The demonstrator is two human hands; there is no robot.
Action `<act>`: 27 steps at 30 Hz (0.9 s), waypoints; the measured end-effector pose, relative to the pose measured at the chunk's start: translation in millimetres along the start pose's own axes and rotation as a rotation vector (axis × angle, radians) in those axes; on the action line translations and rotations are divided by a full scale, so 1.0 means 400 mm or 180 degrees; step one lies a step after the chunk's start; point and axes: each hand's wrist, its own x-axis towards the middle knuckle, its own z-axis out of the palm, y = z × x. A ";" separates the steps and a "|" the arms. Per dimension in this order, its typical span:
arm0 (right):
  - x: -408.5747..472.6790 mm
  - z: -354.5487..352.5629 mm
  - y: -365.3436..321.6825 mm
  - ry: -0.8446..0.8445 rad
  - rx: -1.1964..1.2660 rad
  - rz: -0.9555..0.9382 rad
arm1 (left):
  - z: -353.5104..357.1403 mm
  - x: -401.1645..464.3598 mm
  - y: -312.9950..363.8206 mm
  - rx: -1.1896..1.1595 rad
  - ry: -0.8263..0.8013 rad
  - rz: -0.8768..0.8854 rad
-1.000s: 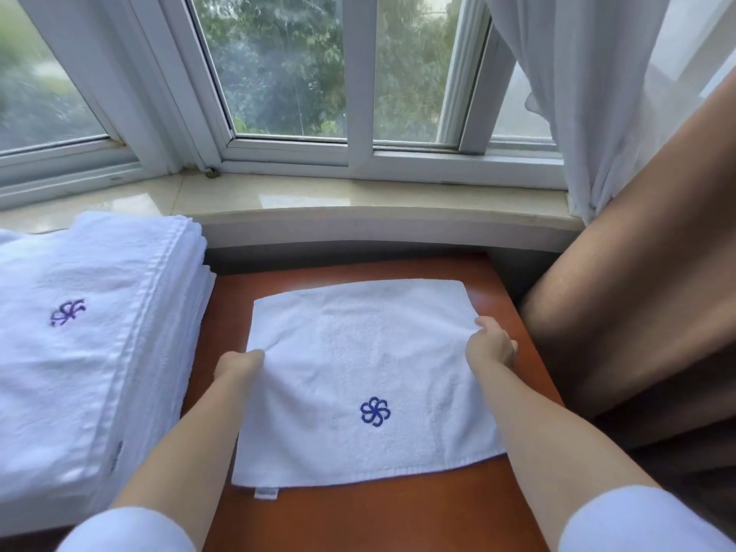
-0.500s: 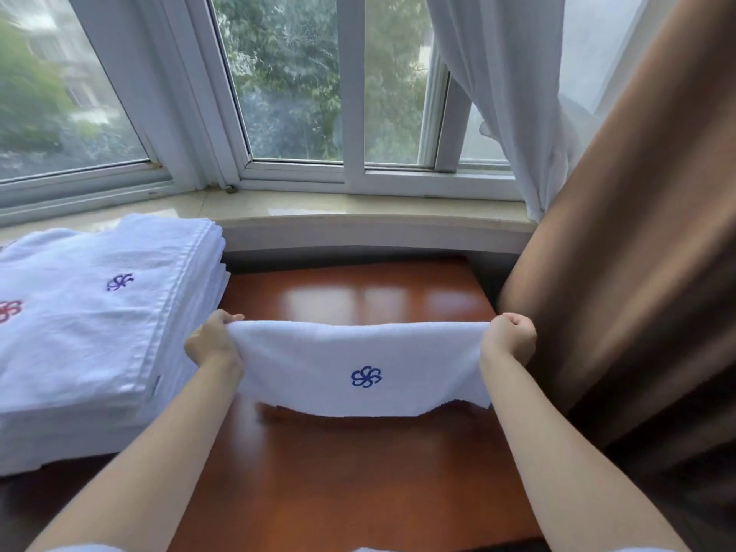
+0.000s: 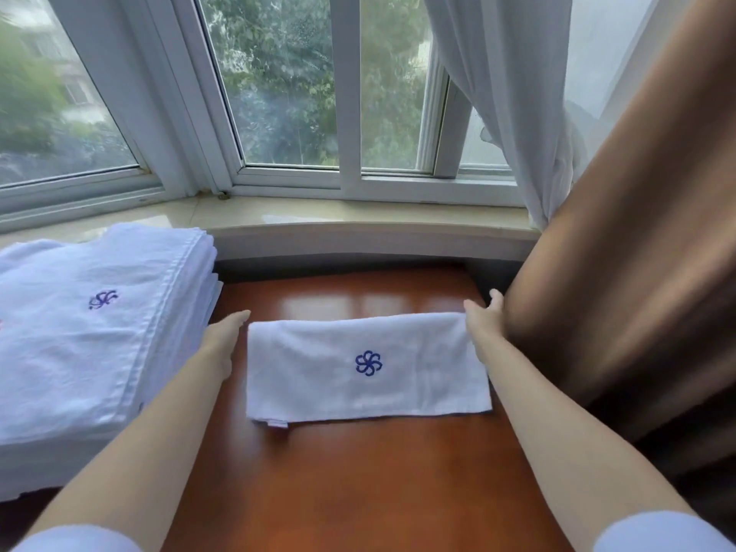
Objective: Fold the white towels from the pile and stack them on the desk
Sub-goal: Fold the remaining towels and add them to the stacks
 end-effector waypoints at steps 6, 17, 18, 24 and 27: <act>0.015 0.066 0.176 -0.0270 -0.1093 0.0687 | 0.049 0.086 -0.156 0.1224 0.0170 -0.0181; 0.040 0.101 0.217 0.0340 -0.1541 0.1722 | 0.066 0.150 -0.210 0.2602 0.0542 -0.0395; 0.040 0.108 0.218 0.0434 -0.1507 0.1613 | 0.071 0.149 -0.207 0.2659 0.0571 -0.0300; 0.049 0.129 0.147 0.0276 -0.0418 0.1501 | 0.092 0.154 -0.165 0.2508 0.0427 -0.0125; 0.067 0.131 0.062 -0.0063 0.0330 0.0888 | 0.083 0.164 -0.120 0.2402 0.0414 0.0007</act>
